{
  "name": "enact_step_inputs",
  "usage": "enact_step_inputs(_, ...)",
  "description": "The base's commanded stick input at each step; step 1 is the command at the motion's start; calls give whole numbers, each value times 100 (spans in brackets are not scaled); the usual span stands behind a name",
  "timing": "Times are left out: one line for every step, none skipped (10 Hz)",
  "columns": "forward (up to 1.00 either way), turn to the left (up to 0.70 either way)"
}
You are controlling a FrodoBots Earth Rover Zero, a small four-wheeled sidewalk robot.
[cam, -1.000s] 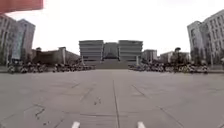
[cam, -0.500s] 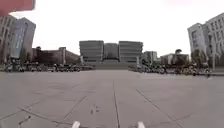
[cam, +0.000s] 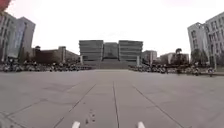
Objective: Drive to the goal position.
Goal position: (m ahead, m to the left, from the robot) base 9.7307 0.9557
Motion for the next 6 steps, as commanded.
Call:
enact_step_inputs(60,0)
enact_step_inputs(60,0)
enact_step_inputs(60,0)
enact_step_inputs(60,0)
enact_step_inputs(60,0)
enact_step_inputs(60,0)
